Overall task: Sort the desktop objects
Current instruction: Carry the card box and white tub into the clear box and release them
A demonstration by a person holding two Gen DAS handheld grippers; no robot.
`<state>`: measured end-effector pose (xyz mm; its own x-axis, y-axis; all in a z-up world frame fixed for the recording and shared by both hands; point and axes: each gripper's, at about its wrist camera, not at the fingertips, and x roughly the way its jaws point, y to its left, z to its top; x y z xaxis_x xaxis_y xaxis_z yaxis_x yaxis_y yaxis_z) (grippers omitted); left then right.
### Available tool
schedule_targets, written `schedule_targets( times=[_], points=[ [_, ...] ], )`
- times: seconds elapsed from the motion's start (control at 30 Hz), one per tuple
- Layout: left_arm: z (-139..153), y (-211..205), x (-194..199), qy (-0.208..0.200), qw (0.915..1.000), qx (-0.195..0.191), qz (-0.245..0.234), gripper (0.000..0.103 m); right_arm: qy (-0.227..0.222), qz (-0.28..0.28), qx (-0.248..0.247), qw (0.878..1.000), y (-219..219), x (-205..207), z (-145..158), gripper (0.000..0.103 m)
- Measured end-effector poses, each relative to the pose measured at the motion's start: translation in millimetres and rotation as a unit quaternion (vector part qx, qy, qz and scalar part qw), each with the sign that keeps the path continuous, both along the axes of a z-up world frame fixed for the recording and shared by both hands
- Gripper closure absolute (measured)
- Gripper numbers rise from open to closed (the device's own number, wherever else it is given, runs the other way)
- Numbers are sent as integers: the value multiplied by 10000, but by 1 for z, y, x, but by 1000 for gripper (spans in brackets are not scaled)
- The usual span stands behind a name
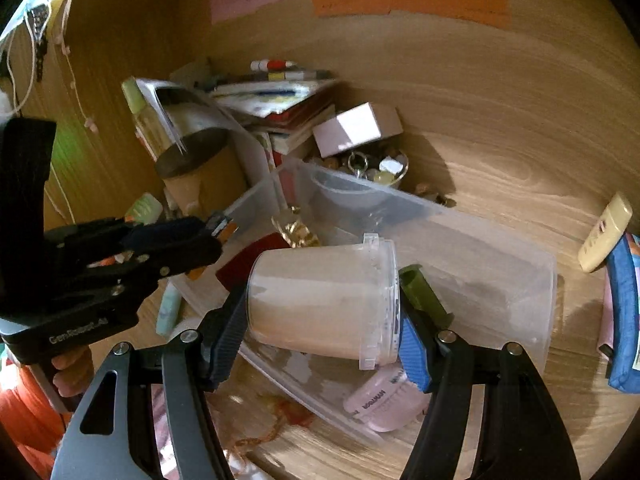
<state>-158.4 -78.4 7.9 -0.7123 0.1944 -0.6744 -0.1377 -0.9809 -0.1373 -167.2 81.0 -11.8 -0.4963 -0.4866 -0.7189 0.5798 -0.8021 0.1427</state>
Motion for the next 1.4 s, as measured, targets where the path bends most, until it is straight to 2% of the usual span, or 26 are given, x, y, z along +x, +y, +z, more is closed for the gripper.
schedule_targets(
  times=[0.17, 0.33, 0.7, 0.8, 0.87, 0.93, 1.1, 1.23, 1.4],
  points=[
    [-8, 9, -9, -103, 9998, -139, -97, 76, -120, -40, 219, 9997, 3, -4, -12, 39],
    [-21, 22, -17, -185, 9986, -478, -109, 76, -198, -118, 287, 9993, 8, -9, -20, 39],
    [-32, 31, -21, -222, 9965, -780, -207, 75, -511, -250, 97, 9983, 17, -21, -32, 39],
    [-32, 30, -21, -215, 9964, -793, -189, 70, -601, -267, 67, 9978, 17, -21, -32, 39],
    [-33, 28, -22, -236, 9967, -757, -179, 63, -492, -234, 148, 9984, 15, -18, -29, 38],
    [-32, 28, -21, -234, 9967, -760, -167, 62, -265, -208, 320, 9989, 10, -11, -23, 38],
    [-28, 27, -16, -185, 9971, -717, -195, 52, 292, -165, 681, 9971, 3, 6, -8, 37],
    [-22, 27, -7, -55, 9971, -738, -175, 40, 355, -208, 625, 9972, 8, 12, 0, 33],
    [-15, 26, 2, 23, 9974, -699, -178, 36, 468, -354, 579, 9966, 17, 23, 12, 29]
  ],
)
